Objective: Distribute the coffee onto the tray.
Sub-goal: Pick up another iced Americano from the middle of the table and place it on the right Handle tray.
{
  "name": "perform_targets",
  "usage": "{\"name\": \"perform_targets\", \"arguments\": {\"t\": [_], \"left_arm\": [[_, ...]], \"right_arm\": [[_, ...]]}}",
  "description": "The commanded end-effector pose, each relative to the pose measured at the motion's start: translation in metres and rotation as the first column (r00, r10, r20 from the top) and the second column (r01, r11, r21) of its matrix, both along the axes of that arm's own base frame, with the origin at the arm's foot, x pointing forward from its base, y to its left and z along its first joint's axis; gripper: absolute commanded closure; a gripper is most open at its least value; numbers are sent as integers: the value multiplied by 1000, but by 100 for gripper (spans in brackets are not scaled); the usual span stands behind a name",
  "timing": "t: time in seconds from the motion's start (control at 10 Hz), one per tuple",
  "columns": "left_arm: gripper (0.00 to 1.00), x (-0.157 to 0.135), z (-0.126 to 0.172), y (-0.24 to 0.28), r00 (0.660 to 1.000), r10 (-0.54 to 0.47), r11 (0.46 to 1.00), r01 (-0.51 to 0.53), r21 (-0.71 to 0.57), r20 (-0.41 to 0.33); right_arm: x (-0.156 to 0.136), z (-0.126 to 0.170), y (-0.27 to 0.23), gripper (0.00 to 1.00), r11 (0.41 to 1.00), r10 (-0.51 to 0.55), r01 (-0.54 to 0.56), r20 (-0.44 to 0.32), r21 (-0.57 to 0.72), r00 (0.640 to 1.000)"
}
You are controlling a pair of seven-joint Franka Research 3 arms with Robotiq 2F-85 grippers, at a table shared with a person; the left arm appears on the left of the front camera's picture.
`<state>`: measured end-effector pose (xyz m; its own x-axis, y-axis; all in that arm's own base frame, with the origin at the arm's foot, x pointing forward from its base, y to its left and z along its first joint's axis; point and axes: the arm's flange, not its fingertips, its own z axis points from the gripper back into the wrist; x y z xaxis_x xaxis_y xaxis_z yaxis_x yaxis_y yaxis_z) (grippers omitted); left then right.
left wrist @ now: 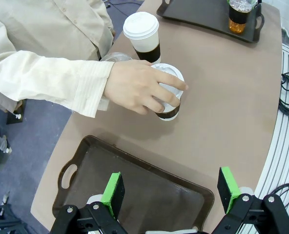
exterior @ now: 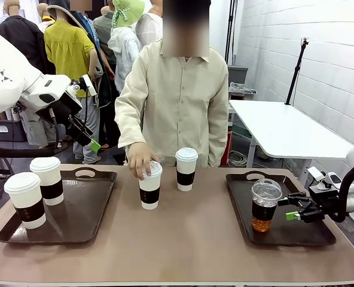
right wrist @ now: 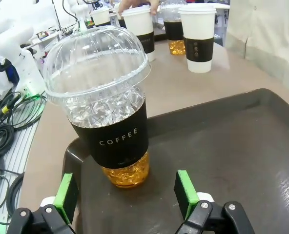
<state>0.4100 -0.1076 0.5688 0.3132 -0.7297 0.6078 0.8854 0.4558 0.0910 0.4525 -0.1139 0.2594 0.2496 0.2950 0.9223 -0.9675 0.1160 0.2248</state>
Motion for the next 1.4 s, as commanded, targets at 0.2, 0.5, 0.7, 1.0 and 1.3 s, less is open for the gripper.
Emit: {"name": "perform_targets", "arguments": {"t": [0.2, 0.5, 0.7, 1.0, 1.3], "left_arm": [[0, 0, 0, 1, 1000, -4, 1000, 4, -9, -4], [0, 0, 0, 1, 1000, -4, 1000, 4, -9, -4], [0, 0, 0, 1, 1000, -4, 1000, 4, -9, -4], [0, 0, 0, 1, 1000, -4, 1000, 4, -9, -4], [0, 0, 0, 1, 1000, -4, 1000, 4, -9, -4]], "right_arm": [[-2, -1, -1, 0, 1000, 6, -6, 11, 12, 1000], [-2, -1, -1, 0, 1000, 6, -6, 11, 12, 1000], [0, 0, 0, 0, 1000, 0, 0, 0, 0, 1000], [22, 18, -30, 0, 998, -66, 67, 40, -12, 997], [70, 39, -50, 0, 993, -114, 117, 90, -32, 989]]}}
